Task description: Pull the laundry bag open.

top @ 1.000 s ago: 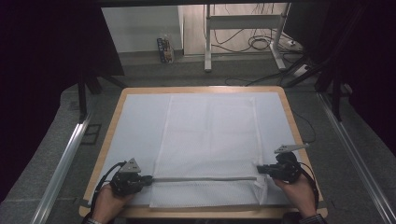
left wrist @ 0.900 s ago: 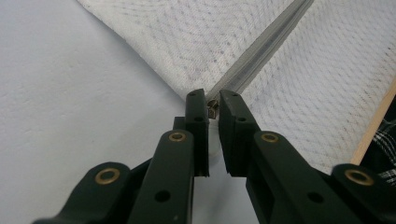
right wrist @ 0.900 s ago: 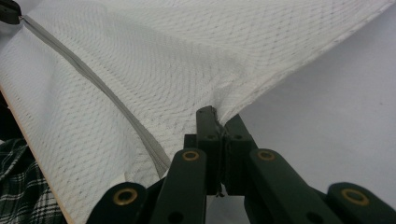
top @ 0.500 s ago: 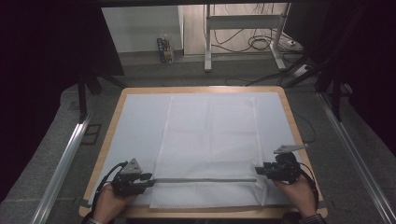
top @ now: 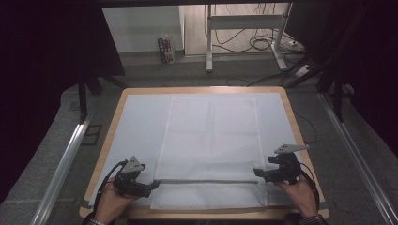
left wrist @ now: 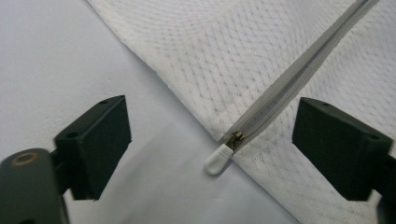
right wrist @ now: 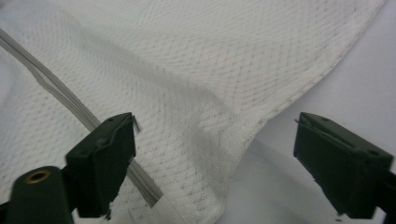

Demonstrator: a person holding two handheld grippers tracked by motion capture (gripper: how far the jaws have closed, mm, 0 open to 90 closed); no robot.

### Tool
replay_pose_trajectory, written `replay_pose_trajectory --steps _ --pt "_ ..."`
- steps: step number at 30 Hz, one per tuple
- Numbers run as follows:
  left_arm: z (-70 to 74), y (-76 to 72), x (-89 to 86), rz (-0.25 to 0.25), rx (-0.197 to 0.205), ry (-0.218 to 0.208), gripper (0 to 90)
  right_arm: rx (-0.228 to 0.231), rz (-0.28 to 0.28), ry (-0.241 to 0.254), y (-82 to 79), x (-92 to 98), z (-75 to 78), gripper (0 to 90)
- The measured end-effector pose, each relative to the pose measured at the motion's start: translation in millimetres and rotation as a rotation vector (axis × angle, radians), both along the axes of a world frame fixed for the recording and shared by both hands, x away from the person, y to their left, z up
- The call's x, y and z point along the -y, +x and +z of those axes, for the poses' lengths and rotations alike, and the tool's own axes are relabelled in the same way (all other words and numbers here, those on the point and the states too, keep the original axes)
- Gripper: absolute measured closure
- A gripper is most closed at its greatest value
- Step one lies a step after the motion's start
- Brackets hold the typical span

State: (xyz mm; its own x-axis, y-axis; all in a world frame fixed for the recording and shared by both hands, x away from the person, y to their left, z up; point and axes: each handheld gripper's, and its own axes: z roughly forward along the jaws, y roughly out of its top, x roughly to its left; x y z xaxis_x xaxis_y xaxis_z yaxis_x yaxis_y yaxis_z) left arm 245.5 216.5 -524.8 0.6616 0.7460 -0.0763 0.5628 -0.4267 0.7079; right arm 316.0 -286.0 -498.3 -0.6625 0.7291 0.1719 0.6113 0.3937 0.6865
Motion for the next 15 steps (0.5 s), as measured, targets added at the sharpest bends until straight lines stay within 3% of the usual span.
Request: replay_pose_trajectory --steps 7,10,15 --pt "5.3 -1.7 -1.3 0.014 0.015 0.003 5.1 0.037 0.014 -0.001 -6.1 -6.4 4.5 0.0" --pt "8.3 -3.7 -2.3 0.023 0.035 0.018 3.7 0.039 -0.001 0.006 -8.7 -8.1 5.1 0.0" --pt "12.7 -7.8 -6.5 0.045 0.071 0.058 3.1 0.029 0.007 -0.051 -14.7 -11.2 6.9 3.8"
